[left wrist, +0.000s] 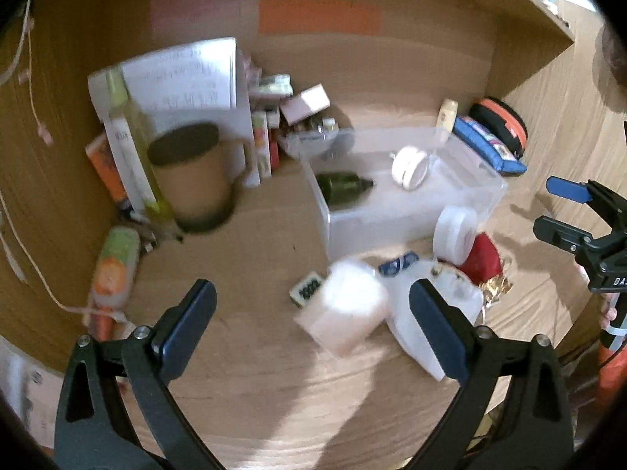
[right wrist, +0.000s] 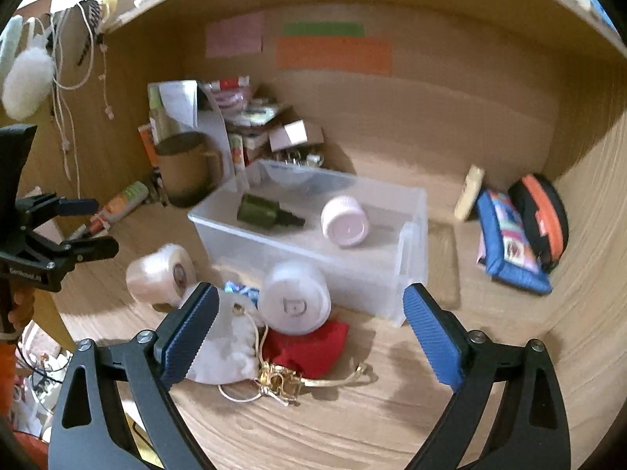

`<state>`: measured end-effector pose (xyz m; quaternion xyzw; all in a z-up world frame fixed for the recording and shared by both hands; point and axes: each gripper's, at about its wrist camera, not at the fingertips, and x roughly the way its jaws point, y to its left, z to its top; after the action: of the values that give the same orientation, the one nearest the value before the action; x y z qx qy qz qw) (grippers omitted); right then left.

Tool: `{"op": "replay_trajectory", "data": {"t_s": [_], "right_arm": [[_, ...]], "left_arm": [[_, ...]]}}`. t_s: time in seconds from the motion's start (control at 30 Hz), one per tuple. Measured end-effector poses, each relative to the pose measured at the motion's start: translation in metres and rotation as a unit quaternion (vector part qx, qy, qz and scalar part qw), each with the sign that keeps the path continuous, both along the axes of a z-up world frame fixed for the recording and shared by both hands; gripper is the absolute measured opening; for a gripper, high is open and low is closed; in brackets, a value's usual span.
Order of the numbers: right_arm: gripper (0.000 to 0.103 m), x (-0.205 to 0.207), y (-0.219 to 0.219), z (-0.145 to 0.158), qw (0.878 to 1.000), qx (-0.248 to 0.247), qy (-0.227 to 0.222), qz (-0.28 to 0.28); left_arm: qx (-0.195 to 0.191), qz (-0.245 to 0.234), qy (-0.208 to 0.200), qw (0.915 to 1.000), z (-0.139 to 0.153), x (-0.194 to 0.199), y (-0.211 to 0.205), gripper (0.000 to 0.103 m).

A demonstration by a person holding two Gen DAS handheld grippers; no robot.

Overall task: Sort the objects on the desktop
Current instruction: 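Grasp the white tape roll with the left gripper while the right grasps the white container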

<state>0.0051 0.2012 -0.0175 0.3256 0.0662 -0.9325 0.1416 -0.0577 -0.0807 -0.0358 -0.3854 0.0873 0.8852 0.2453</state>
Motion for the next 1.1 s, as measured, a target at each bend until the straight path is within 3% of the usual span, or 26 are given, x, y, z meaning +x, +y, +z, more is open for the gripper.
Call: {"op": "replay_trajectory", "data": {"t_s": [0.2, 0.33, 0.37, 0.7, 0.87, 1.1], "right_arm": [[0.094, -0.004, -0.003, -0.023, 1.000, 0.005, -0.024, -0.001], [0.094, -0.011, -0.004, -0.034, 0.999, 0.002, -0.038, 0.009], [0.094, -0.013, -0.004, -0.037, 0.999, 0.000, -0.043, 0.010], [0.094, -0.046, -0.006, -0.061, 0.996, -0.016, -0.085, 0.028], [0.094, -0.065, -0.009, -0.069, 0.993, -0.036, -0.104, 0.035], [0.093, -0.079, -0.014, -0.074, 0.994, -0.047, -0.096, 0.026]], "left_arm": [[0.010, 0.009, -0.029, 0.9995, -0.029, 0.004, 0.006, 0.100], [0.038, 0.022, -0.061, 0.9971, -0.043, 0.001, 0.008, 0.100], [0.047, 0.050, -0.064, 0.9956, -0.047, 0.000, 0.009, 0.100], [0.083, 0.126, -0.130, 0.9801, -0.084, -0.010, 0.015, 0.100], [0.069, 0.145, -0.113, 0.9805, -0.088, -0.009, 0.028, 0.101], [0.059, 0.193, -0.082, 0.9760, -0.094, -0.014, 0.037, 0.101]]}}
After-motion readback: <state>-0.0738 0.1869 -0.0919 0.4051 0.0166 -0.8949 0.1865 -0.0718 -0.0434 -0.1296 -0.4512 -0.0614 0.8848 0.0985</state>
